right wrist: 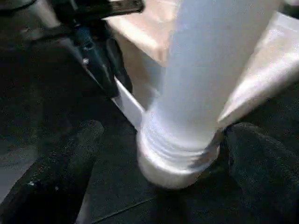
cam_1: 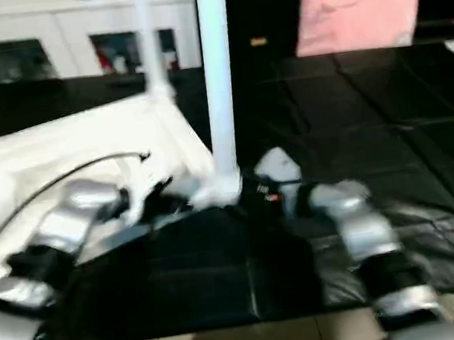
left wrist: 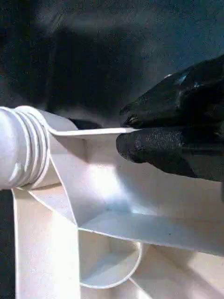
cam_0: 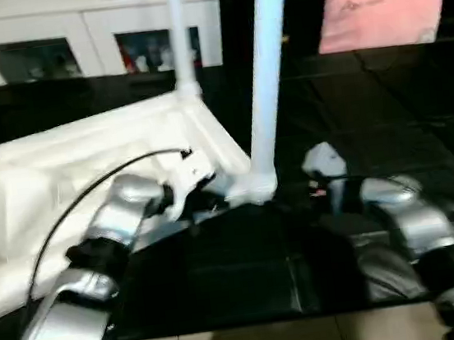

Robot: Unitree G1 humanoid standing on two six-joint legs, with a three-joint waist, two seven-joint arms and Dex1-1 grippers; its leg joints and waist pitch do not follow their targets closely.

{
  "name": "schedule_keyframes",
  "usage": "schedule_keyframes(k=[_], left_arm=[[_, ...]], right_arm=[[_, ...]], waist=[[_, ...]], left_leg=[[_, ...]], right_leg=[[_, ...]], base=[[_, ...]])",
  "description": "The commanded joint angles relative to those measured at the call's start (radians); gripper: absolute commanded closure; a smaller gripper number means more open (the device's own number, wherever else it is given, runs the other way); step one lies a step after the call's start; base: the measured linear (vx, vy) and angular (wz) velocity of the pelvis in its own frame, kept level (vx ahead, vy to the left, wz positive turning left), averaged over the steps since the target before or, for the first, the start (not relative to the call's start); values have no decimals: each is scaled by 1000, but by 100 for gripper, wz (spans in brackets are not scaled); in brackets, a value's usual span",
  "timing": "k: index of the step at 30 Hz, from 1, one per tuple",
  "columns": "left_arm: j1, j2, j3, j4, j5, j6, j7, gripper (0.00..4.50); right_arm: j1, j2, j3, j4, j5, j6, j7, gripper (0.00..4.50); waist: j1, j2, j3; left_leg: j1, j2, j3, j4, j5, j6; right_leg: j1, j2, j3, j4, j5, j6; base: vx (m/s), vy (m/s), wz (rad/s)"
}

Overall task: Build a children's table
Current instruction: Rotate leg to tighten

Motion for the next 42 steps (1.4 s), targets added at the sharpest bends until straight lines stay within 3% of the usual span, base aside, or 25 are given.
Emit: schedule_keyframes(k=[1, 9, 15, 16, 28, 33, 35, 37, 42], left_arm=[[1, 1, -48, -57, -4, -36, -97, 450], [36, 50, -105, -111, 2, -104, -211, 450], [47, 55, -121, -137, 0, -116, -237, 450], [49, 55, -123, -144, -1, -117, -241, 450], [55, 60, -135, -163, -3, -125, -255, 450], [54, 55, -129, -156, -4, -103, -237, 450], [50, 18, -94, -127, -11, -42, -152, 450], [49, 3, -79, -114, -13, -29, -114, 450], [28, -64, -28, -54, -13, 51, 44, 450]], right_arm=[[-6, -20, 28, -11, 3, -1, 65, 3], [-24, -40, 91, 11, -21, -44, 164, 3], [-34, -24, 112, 33, -15, -45, 189, 40], [-34, -23, 114, 33, -13, -43, 198, 70], [-23, -16, 121, 30, -3, -49, 230, 166], [-12, -9, 112, 23, 7, -38, 231, 178], [19, 28, 84, 9, 39, 1, 182, 178], [30, 43, 76, 7, 46, 25, 155, 178], [33, 118, 71, 56, -29, 50, -70, 180]], waist=[[-3, -2, -66], [2, -7, -66], [1, -8, -68], [1, -8, -68], [2, -6, -70], [1, -5, -71], [3, -5, -70], [3, -6, -68], [-12, -8, -55]], left_leg=[[17, 53, -8, -62, -153, 67], [13, 50, -10, -63, -150, 57], [13, 51, -10, -62, -145, 54], [12, 50, -10, -62, -141, 55], [12, 49, -10, -60, -131, 59], [12, 49, -10, -59, -126, 60], [12, 49, -9, -59, -123, 61], [11, 49, -10, -61, -138, 56], [22, 43, -15, -71, -240, 7]], right_leg=[[55, -93, 55, -66, -134, -222], [55, -92, 54, -66, -167, -203], [54, -92, 53, -64, -169, -203], [55, -91, 53, -65, -165, -202], [56, -90, 52, -62, -144, -206], [56, -89, 52, -60, -128, -211], [56, -90, 53, -61, -124, -216], [56, -90, 52, -64, -154, -210], [46, -95, 50, -96, -422, -134]], base=[[0, 0, 0], [0, 0, 0], [0, 0, 0], [0, 0, 0], [0, 0, 0], [0, 0, 0], [0, 0, 0], [0, 0, 0], [-11, 0, -1]])
